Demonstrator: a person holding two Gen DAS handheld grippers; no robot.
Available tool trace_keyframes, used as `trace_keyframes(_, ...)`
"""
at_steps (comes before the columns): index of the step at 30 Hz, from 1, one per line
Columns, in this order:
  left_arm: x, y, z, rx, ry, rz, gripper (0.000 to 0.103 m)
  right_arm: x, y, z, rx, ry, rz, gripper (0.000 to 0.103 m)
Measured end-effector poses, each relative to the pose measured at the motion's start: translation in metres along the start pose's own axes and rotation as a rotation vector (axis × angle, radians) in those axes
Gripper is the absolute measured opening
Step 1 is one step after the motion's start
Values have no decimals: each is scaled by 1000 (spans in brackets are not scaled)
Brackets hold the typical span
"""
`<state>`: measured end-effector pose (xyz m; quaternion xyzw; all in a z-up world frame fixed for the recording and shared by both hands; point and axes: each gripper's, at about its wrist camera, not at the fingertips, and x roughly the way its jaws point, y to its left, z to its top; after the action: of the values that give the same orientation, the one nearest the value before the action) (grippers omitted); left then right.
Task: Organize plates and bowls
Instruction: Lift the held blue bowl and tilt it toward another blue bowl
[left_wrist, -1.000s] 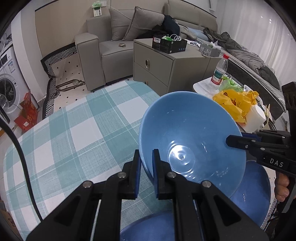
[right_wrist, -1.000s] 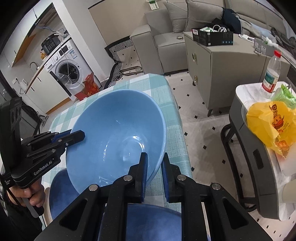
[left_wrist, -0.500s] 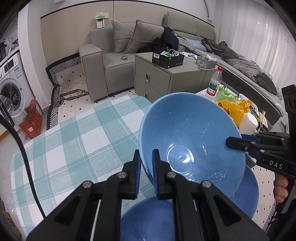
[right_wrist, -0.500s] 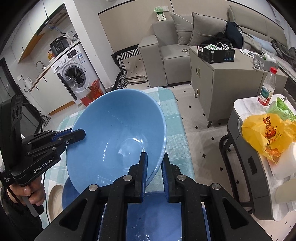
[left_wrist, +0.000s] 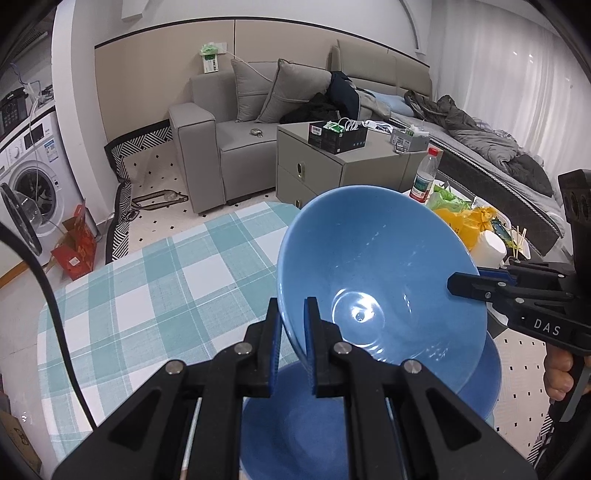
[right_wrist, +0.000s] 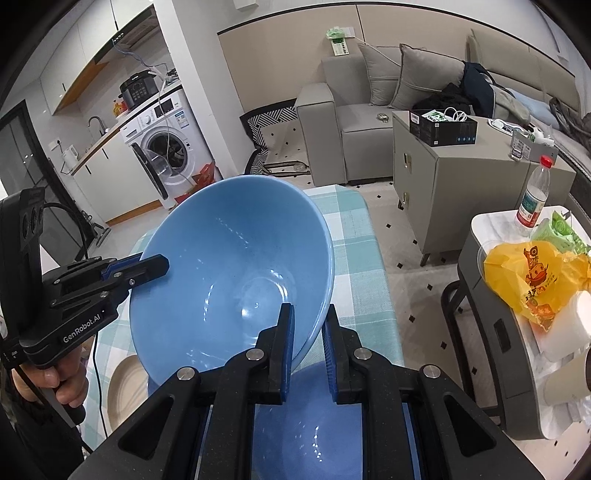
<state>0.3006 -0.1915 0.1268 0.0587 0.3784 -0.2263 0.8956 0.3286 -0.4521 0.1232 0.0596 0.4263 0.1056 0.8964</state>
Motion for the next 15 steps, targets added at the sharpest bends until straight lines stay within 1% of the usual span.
trace_keyframes(7, -17, 5, -14, -14, -18, 14, 9, -10, 17, -9, -29, -8, 10, 15)
trace_keyframes(15, -29, 18, -32, -44, -24, 29, 9, -10, 38, -19, -71, 3, 34, 15)
